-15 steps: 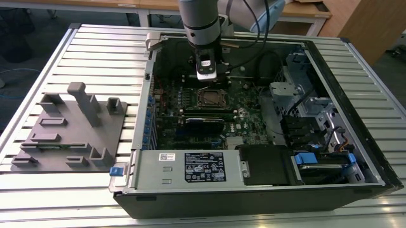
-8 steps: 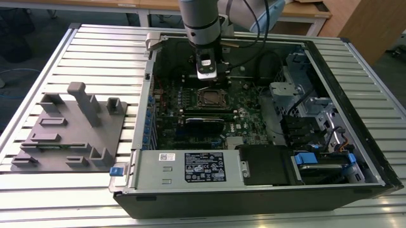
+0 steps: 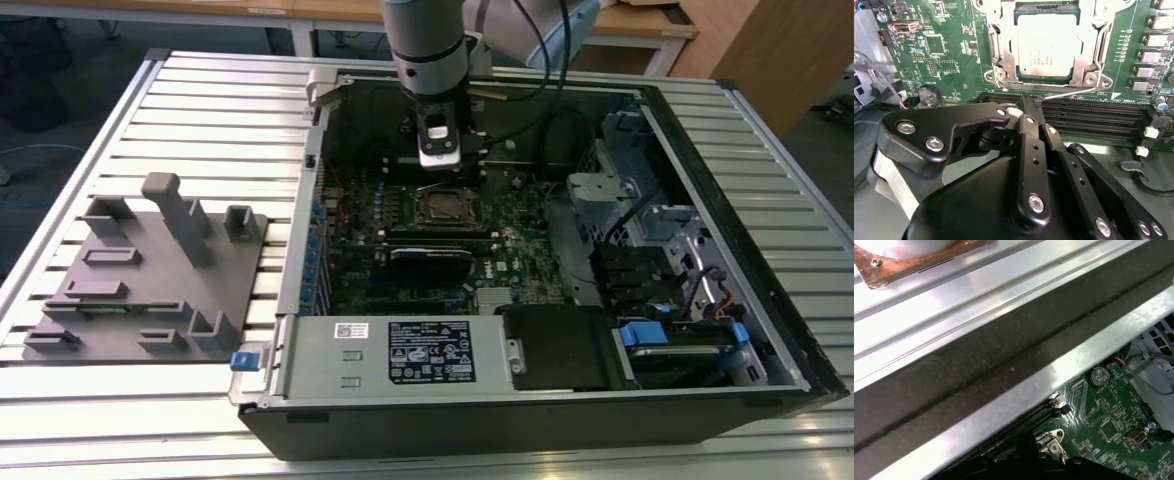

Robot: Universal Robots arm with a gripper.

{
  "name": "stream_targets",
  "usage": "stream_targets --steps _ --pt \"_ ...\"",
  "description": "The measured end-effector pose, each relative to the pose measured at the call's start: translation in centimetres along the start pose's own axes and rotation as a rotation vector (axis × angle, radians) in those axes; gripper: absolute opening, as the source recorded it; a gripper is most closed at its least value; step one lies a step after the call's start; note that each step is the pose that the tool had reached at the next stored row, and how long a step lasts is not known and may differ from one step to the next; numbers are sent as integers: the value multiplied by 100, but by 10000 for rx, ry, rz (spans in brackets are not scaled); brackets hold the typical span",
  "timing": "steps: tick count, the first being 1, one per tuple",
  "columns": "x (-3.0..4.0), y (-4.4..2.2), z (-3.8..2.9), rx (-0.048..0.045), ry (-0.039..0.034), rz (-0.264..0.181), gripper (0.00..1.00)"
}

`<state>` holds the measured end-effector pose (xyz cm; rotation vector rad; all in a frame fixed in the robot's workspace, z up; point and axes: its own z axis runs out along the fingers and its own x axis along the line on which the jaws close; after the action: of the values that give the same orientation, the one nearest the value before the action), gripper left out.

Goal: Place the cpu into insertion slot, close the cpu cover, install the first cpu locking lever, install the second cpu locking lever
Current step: 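Install the first cpu locking lever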

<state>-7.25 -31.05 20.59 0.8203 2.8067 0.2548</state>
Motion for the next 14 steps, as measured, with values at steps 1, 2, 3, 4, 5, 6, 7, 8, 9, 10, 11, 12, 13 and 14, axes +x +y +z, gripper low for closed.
stream_targets --steps 1,2,3,4,5,6,7,8,9,10,11,12,13,14 --pt "0 1 0 6 -4 -2 10" --pt "1 0 0 6 -5 -2 10" --pt "5 1 -1 7 -13 -2 10" --pt "7 4 0 11 -21 -5 10" --pt "9 6 1 13 -22 -7 10" --pt "11 8 1 14 -23 -7 10" --pt "13 11 1 15 -24 -7 10" --pt "15 14 2 18 -26 -9 10" --pt "17 18 2 25 -30 -10 10" --pt "19 20 2 39 -39 -14 10" --pt "19 21 2 52 -47 -19 10" --pt "20 22 3 62 -53 -22 10" --pt "19 21 3 63 -54 -24 10" --pt "20 21 2 64 -57 -24 10"
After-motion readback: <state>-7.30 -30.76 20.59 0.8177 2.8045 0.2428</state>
